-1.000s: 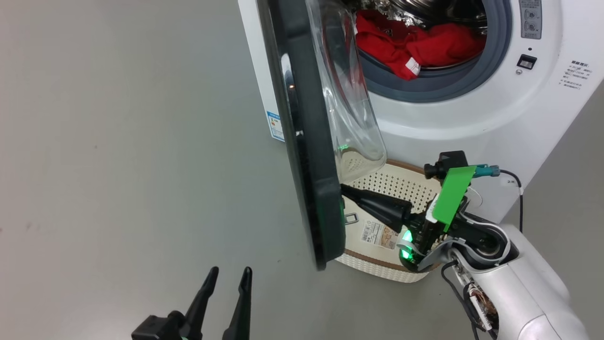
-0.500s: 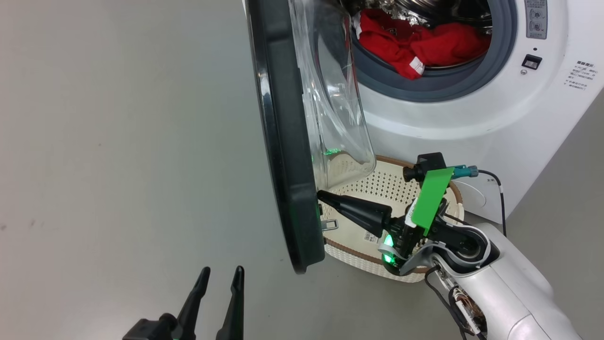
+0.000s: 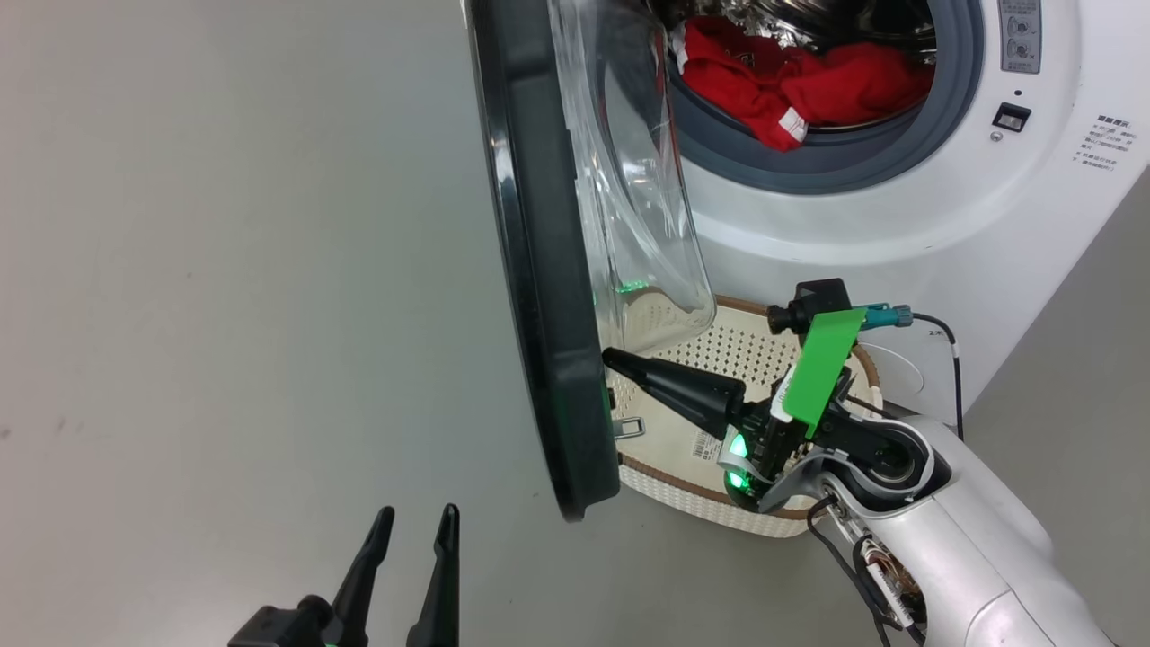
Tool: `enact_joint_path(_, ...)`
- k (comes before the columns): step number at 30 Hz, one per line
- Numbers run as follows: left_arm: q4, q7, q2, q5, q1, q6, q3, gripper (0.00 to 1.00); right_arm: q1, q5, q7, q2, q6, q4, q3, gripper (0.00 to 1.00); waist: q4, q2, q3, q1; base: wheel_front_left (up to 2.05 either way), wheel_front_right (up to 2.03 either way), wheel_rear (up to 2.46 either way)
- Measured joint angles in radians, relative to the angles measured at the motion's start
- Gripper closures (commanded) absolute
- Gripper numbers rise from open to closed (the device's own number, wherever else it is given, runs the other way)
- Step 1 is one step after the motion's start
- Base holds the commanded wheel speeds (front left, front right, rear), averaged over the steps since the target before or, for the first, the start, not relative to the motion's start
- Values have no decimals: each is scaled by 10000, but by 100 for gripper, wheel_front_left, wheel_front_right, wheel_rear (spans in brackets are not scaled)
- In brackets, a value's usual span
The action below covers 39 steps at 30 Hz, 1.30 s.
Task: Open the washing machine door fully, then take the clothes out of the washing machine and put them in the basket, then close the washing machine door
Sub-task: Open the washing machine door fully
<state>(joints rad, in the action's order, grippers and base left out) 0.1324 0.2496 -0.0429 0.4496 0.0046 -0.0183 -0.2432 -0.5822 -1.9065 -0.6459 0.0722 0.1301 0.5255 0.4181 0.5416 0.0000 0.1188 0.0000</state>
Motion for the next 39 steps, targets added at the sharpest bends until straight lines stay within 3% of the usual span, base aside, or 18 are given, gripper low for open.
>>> enact_joint_path(3, 40, 0, 0, -2, 0, 12, 0, 0, 11, 119, 104, -44, 0, -4, -192, 64, -19, 0, -37, 0, 0, 0, 0)
enact_joint_path(6, 86, 0, 0, -13, 0, 27, 0, 0, 91, 288, 128, -54, 2, -2, -326, 49, -41, 0, -78, 0, 0, 0, 0)
enact_joint_path(7, 86, 0, 0, -13, 0, 27, 0, 0, 91, 288, 128, -54, 2, -2, -326, 31, -41, 0, -78, 0, 0, 0, 0)
enact_joint_path(8, 113, 0, 0, -13, -1, 29, 0, 0, 136, 330, 148, -61, 2, -2, -422, 21, -49, 0, -93, 0, 0, 0, 0)
enact_joint_path(9, 136, 0, 0, -15, -1, 59, 0, 0, 201, 360, 198, -63, 2, -4, -514, 15, -58, 0, -110, 0, 0, 0, 0)
enact_joint_path(10, 163, 0, 0, -15, -1, 100, -2, 0, 284, 435, 215, -59, 2, 0, -583, 15, -67, 0, -129, 0, 0, 0, 0)
enact_joint_path(12, 232, 0, 0, -33, -1, 115, -4, 0, 503, 614, 221, -75, 2, 4, -765, 0, -86, 0, -172, 0, 0, 0, 0)
enact_joint_path(39, 1110, 0, -6, -468, -13, 642, 232, 0, 3764, 2416, 849, -134, 0, -42, -2980, 0, -459, 0, -869, 0, 0, 0, 0)
